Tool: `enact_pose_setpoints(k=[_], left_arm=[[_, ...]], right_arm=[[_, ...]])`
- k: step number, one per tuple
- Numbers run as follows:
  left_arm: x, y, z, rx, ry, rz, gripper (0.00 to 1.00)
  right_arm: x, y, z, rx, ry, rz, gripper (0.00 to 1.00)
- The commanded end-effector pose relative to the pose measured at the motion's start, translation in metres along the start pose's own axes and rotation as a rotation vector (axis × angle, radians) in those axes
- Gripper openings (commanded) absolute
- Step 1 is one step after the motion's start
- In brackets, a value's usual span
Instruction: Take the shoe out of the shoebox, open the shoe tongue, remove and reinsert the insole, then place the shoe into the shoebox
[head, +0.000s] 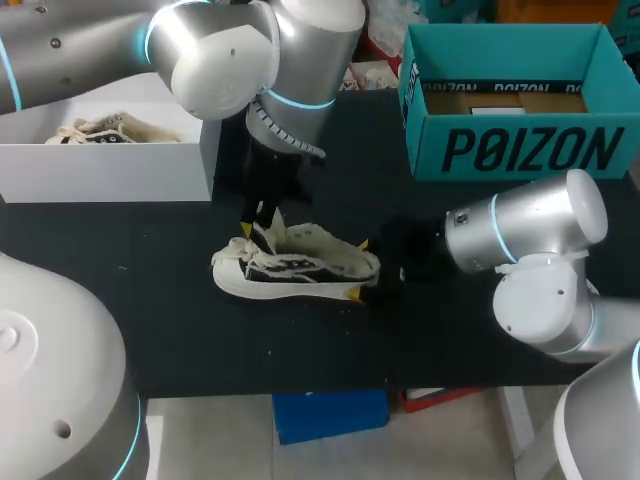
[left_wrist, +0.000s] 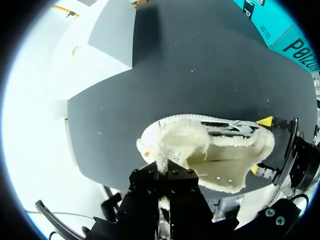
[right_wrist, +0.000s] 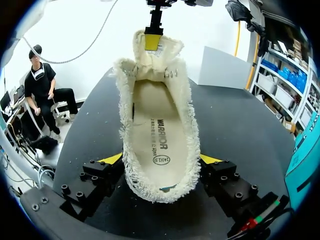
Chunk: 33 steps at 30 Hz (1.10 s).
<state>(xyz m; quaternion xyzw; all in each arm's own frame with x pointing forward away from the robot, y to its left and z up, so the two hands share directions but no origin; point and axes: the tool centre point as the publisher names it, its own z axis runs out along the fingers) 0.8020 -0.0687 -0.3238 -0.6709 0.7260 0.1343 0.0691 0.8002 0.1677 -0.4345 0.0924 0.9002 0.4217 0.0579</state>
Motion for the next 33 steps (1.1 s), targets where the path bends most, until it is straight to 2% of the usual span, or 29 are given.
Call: enact_pose_setpoints(k=[1, 17, 18, 20, 23, 27, 29, 33], left_arm=[[-0.01, -0.002, 0.004, -0.016, 0.021, 0.003, 0.0], [-0.013, 0.001, 0.011, -0.06, 0.03, 0.022, 0.0], [-0.013, 0.001, 0.011, -0.061, 0.032, 0.024, 0.12], [-0.014, 0.001, 0.009, -0.069, 0.05, 0.05, 1.0], [-0.016, 0.002, -0.003, -0.051, 0.128, 0.161, 1.0], [-0.025, 0.0, -0.026, -0.019, 0.213, 0.415, 1.0], [-0.029, -0.002, -0.04, 0.029, 0.242, 0.587, 1.0], [-0.032, -0.003, -0.062, 0.072, 0.269, 0.839, 1.0]], right_arm=[[0.0, -0.004, 0.0, 0.004, -0.004, 0.002, 0.0], [0.0, -0.004, 0.0, 0.004, -0.004, 0.002, 0.0], [0.0, -0.004, 0.0, 0.004, -0.004, 0.002, 0.0], [0.0, -0.004, 0.0, 0.004, -0.004, 0.002, 0.0], [0.0, -0.004, 0.0, 0.004, -0.004, 0.002, 0.0], [0.0, -0.004, 0.0, 0.004, -0.004, 0.002, 0.0], [0.0, -0.004, 0.0, 0.004, -0.004, 0.002, 0.0], [0.0, -0.004, 0.0, 0.004, -0.004, 0.002, 0.0]])
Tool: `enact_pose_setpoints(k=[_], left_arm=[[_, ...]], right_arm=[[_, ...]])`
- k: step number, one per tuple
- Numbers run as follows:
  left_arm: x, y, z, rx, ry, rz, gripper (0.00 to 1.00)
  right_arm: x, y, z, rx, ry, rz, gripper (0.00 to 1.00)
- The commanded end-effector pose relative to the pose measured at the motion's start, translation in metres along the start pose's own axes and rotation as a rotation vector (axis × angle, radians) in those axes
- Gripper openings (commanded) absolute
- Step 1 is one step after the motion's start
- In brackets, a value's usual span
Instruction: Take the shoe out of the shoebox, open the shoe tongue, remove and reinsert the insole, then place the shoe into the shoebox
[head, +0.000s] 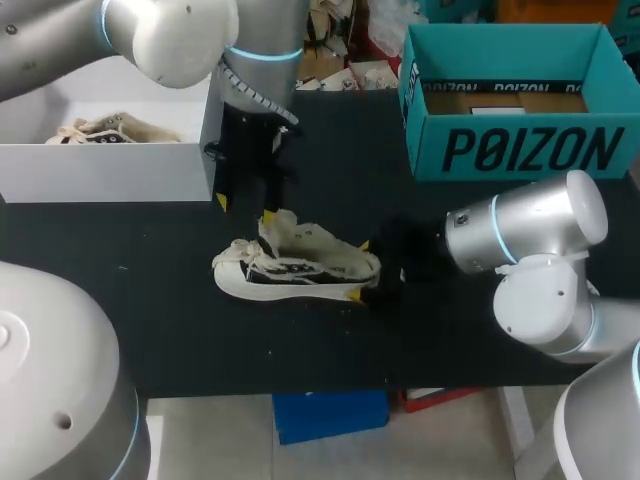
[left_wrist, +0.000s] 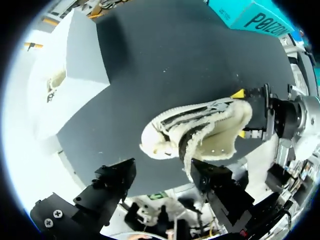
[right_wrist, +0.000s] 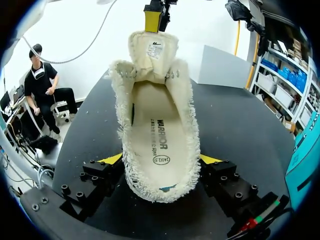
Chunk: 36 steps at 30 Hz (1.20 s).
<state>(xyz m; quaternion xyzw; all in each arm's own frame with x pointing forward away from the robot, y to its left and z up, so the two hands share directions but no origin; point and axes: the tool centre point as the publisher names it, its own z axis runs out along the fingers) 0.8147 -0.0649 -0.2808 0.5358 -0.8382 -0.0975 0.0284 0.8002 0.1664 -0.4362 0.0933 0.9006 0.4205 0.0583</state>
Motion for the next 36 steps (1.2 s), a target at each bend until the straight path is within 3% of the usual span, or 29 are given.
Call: enact_pose_setpoints(k=[1, 2, 3, 11, 13, 31, 36], left_arm=[[-0.006, 0.01, -0.028, 0.083, 0.074, 0.564, 0.63], [-0.004, 0.01, -0.031, 0.092, 0.068, 0.637, 0.2], [-0.002, 0.011, -0.032, 0.096, 0.062, 0.704, 0.0], [0.023, 0.019, -0.032, 0.077, 0.111, 1.07, 0.0], [0.028, 0.023, -0.034, 0.033, 0.157, 1.123, 0.0], [0.028, 0.023, -0.034, 0.033, 0.157, 1.123, 0.0], [0.037, 0.025, -0.026, 0.094, 0.126, 1.162, 0.0]], right_arm=[[0.0, -0.002, 0.0, 0.002, -0.002, 0.001, 0.0], [0.0, -0.002, 0.0, 0.002, -0.002, 0.001, 0.0], [0.0, -0.002, 0.0, 0.002, -0.002, 0.001, 0.0], [0.0, -0.002, 0.0, 0.002, -0.002, 0.001, 0.0], [0.0, -0.002, 0.0, 0.002, -0.002, 0.001, 0.0], [0.0, -0.002, 0.0, 0.002, -0.002, 0.001, 0.0], [0.0, -0.002, 0.0, 0.002, -0.002, 0.001, 0.0]])
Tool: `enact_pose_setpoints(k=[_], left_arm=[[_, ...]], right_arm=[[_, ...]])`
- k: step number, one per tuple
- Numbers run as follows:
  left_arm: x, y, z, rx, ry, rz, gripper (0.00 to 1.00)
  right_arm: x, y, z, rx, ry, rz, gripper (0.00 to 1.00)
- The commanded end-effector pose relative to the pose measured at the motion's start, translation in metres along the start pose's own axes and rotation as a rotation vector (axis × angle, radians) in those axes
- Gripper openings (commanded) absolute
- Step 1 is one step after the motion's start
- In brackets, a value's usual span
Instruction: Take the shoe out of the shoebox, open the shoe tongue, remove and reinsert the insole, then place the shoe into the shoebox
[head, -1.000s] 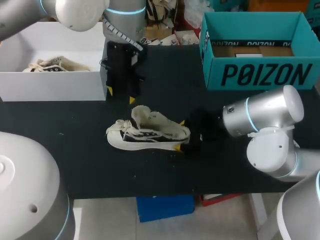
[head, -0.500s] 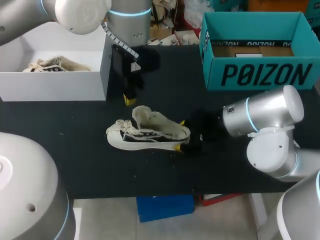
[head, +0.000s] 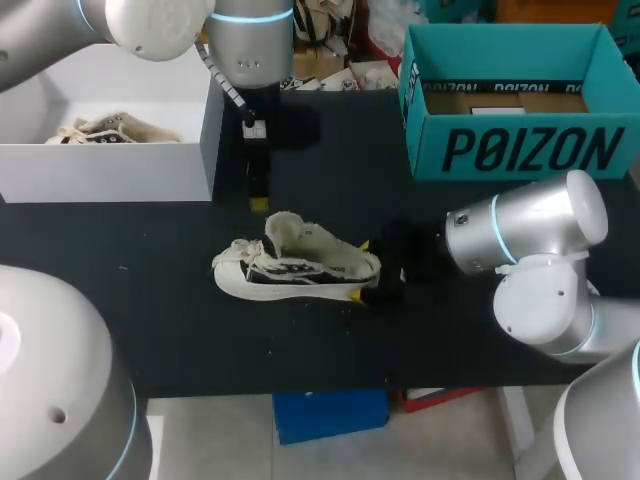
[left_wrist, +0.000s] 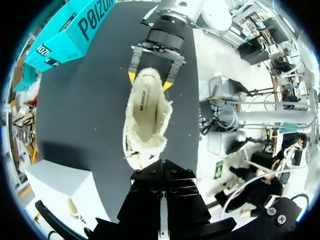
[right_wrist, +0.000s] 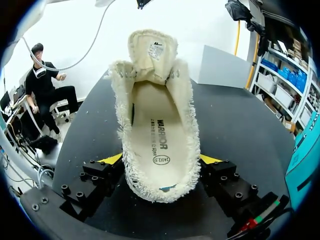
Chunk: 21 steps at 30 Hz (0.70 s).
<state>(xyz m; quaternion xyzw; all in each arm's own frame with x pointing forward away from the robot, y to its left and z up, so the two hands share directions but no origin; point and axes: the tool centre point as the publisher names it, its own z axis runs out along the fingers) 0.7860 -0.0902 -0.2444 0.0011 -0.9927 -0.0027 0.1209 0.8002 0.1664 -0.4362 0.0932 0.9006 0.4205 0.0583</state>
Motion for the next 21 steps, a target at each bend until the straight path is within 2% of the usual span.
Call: enact_pose_setpoints(k=[1, 11, 14, 21], left_arm=[[0.003, -0.005, 0.012, 0.02, -0.043, 0.013, 0.0], [0.001, -0.036, 0.036, 0.086, -0.088, -0.018, 0.0], [-0.004, -0.038, 0.045, 0.095, -0.06, -0.031, 0.0], [-0.004, -0.038, 0.045, 0.095, -0.06, -0.031, 0.0]], right_arm=[[0.0, -0.002, 0.0, 0.001, -0.002, 0.001, 0.0], [0.0, -0.002, 0.0, 0.001, -0.002, 0.001, 0.0], [0.0, -0.002, 0.0, 0.001, -0.002, 0.001, 0.0], [0.0, -0.002, 0.0, 0.001, -0.002, 0.001, 0.0]])
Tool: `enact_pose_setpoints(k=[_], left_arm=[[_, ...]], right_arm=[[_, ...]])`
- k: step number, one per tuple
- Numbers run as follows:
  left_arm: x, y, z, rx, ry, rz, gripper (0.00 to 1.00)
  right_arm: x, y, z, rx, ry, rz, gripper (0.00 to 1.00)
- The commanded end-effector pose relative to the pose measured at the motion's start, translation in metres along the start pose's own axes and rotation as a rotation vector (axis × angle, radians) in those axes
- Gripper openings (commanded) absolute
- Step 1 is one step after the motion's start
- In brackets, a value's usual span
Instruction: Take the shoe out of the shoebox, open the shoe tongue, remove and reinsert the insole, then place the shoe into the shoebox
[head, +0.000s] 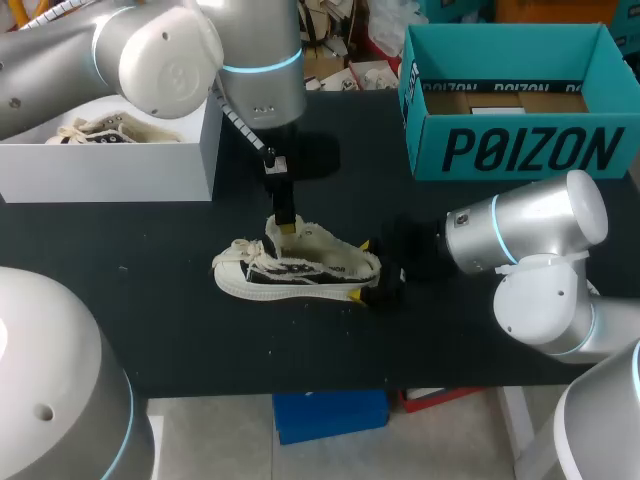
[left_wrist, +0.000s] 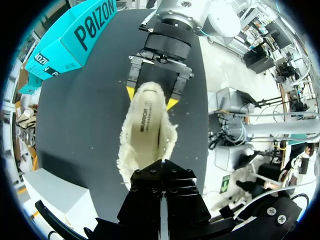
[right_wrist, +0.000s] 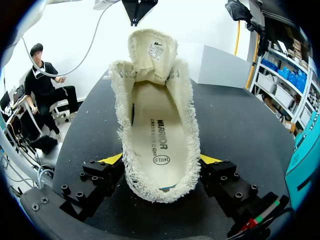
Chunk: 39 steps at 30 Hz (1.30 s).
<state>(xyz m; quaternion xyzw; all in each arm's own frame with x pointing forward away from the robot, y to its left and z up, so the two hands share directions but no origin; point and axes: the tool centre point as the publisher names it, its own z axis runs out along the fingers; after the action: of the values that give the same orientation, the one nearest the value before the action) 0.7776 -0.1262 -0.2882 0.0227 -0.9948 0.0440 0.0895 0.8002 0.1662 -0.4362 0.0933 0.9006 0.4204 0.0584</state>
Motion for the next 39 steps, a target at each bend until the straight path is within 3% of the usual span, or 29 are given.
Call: enact_pose_setpoints(k=[1, 12, 23, 39], left_arm=[[-0.002, -0.002, 0.001, -0.003, 0.003, 0.001, 0.0], [-0.004, -0.012, -0.005, -0.009, -0.019, 0.046, 0.0], [-0.026, -0.02, 0.026, 0.019, 0.067, 0.075, 0.0], [-0.027, -0.03, 0.056, 0.005, 0.107, 0.082, 0.0]], right_arm=[[0.0, -0.002, 0.0, 0.001, -0.002, 0.001, 0.0], [0.0, -0.002, 0.0, 0.001, -0.002, 0.001, 0.0], [0.0, -0.002, 0.0, 0.001, -0.002, 0.001, 0.0], [0.0, -0.002, 0.0, 0.001, -0.002, 0.001, 0.0]])
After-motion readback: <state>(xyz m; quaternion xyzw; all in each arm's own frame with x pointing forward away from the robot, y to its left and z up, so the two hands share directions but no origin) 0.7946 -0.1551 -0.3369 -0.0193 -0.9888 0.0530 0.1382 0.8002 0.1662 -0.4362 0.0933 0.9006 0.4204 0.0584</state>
